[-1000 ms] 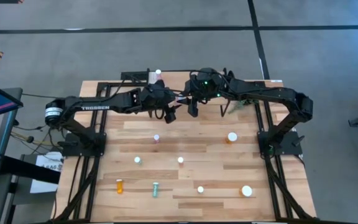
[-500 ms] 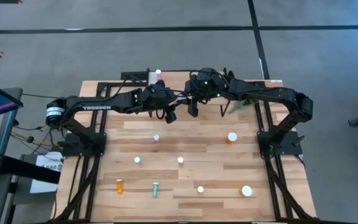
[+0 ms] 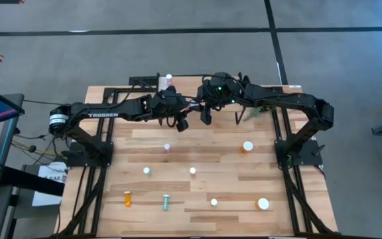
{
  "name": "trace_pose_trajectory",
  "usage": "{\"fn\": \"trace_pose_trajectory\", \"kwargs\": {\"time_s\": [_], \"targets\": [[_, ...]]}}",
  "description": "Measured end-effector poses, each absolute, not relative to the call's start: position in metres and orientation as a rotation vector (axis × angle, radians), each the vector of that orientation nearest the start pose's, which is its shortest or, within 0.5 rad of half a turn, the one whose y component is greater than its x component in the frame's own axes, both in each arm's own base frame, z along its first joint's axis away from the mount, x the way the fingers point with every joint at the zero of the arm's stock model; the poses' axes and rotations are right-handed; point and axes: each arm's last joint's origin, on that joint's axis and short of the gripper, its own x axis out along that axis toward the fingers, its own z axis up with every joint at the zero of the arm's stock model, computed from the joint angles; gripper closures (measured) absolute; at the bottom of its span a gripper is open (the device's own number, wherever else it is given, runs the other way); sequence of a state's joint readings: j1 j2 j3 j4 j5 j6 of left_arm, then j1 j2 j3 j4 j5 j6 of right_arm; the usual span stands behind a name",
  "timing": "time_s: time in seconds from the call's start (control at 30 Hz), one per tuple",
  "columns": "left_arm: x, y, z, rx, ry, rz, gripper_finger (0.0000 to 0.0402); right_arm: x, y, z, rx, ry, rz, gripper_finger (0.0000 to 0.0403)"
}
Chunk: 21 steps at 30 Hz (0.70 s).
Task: Pick and place medicine bottles onto shelf by color
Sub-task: Put the right pink pill bottle on the shelf aligned with the other pink pill bottle
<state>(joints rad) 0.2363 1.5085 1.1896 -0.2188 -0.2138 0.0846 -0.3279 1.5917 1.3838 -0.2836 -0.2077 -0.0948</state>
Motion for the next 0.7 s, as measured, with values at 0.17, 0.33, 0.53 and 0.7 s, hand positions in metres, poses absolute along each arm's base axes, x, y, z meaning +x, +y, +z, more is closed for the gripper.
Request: {"fn": "trace_pose_trajectory", "kwargs": {"time_s": [0.17,0.33,0.53,0.7], "targets": [[0.3267,0.085,0.298,0.06,0.557,0.422,0.0303,0.345,-0.1109,0.3302,0.038,0.479,-0.095,0.0223],[0.3265,0.0853,0.2981,0.053,0.555,0.435,0.0303,0.345,-0.1107,0.3301,0.045,0.48,-0.096,0.0194],[0.3257,0.0859,0.2973,0.051,0.565,0.458,0.0303,0.3437,-0.1106,0.3278,0.052,0.506,-0.097,0.0173],[0.3256,0.086,0.2973,0.044,0.564,0.461,0.0304,0.3427,-0.1105,0.3261,0.058,0.527,-0.098,0.0172]]}}
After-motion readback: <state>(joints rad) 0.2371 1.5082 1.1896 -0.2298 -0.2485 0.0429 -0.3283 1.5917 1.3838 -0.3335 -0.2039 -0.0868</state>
